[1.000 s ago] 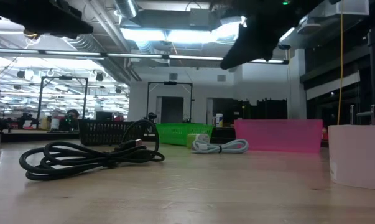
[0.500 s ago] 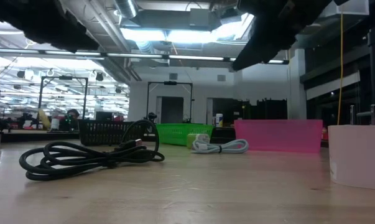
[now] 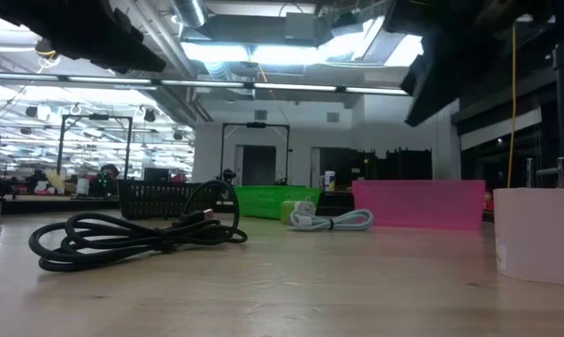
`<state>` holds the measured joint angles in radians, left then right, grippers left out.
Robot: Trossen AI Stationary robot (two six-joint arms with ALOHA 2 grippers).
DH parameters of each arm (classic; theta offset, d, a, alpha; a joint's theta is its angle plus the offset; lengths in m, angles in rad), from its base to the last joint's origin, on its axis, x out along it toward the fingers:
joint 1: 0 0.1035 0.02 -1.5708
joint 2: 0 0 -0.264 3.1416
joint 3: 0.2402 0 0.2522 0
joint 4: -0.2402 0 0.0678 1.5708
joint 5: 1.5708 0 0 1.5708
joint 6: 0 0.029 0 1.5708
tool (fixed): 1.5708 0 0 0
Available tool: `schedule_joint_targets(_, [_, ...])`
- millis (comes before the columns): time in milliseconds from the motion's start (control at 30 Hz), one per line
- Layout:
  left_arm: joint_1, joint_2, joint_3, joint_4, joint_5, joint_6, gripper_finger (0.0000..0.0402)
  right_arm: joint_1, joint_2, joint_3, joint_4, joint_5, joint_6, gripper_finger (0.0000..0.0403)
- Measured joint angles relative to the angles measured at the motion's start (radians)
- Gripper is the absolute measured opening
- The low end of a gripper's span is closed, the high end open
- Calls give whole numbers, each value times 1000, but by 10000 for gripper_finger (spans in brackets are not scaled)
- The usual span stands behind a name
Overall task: Pick and place items into bin
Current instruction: Put the pink charger adapter into the black bin
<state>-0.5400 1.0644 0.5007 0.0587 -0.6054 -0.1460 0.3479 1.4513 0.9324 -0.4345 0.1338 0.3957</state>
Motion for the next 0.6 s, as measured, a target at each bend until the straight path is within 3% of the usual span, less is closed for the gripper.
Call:
schedule_joint_targets(333, [0, 0, 0, 64, -44, 2, 2, 134, 12, 152, -166, 6, 125, 0])
schedule_joint_targets(600, [0, 0, 0, 70, -101, 2, 2, 239, 120, 291, -313, 48, 280, 0])
